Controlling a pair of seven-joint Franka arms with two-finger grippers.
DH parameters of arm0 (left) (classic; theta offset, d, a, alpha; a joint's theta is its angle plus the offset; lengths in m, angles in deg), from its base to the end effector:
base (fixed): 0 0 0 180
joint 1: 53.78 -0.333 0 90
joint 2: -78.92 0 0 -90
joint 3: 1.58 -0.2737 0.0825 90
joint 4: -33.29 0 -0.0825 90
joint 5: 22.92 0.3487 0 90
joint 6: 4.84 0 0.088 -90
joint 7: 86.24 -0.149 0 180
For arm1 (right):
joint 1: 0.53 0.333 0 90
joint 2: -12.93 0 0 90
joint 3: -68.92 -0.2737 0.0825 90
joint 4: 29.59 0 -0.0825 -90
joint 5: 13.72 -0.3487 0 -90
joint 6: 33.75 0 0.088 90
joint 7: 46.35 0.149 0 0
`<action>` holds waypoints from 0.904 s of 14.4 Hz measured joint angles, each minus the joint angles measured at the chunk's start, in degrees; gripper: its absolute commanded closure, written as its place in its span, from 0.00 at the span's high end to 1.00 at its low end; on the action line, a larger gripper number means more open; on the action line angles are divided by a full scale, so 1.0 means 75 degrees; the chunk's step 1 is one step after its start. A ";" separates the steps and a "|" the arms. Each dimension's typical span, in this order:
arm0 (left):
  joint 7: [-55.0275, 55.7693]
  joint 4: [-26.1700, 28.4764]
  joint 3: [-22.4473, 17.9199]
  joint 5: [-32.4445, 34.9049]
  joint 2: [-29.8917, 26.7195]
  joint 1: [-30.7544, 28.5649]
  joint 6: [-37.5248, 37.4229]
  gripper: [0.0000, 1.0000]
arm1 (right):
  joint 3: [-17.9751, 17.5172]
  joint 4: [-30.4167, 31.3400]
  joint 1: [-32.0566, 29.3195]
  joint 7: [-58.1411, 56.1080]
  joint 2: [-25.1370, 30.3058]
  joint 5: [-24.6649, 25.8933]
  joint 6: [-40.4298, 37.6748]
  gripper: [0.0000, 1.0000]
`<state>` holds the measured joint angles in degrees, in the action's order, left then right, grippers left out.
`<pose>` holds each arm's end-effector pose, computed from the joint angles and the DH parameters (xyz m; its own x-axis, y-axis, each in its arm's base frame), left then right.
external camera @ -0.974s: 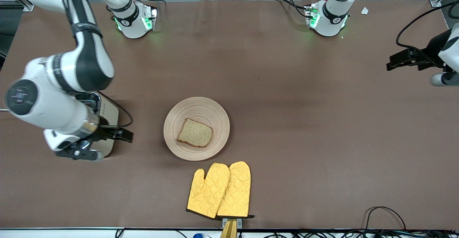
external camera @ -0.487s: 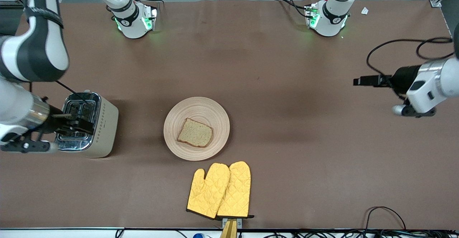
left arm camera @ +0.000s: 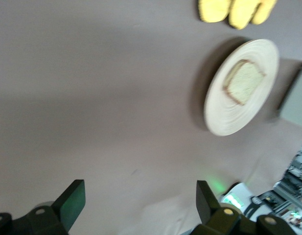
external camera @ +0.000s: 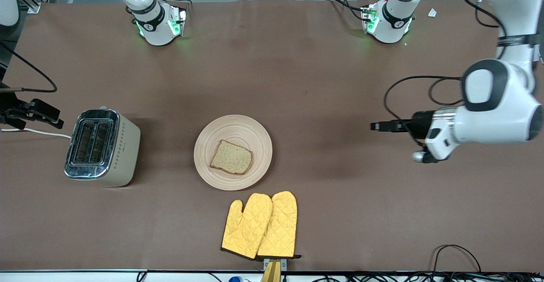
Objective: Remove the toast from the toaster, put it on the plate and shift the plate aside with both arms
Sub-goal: 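Withdraw the right gripper while the left gripper reaches toward the plate, then move the left gripper to the plate rim and grip it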
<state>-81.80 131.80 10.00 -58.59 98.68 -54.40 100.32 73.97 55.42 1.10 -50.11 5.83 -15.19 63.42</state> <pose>0.5571 -0.1729 0.3336 0.9482 0.0248 -0.3168 0.2039 -0.8123 0.5464 0.5672 -0.0279 0.5236 0.9960 0.0046 0.0894 0.0054 -0.9999 -0.0089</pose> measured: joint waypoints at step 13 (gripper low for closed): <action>-0.2485 0.0840 0.0622 -0.4109 0.2187 0.2303 0.4198 1.00 | -0.0065 -0.0404 -0.0049 0.0462 0.0324 0.0062 -0.0696 1.00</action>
<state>-100.44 138.10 14.66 -89.41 115.09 -37.13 131.80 73.48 52.39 0.74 -46.65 8.26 -14.73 58.20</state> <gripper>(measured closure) 0.000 0.000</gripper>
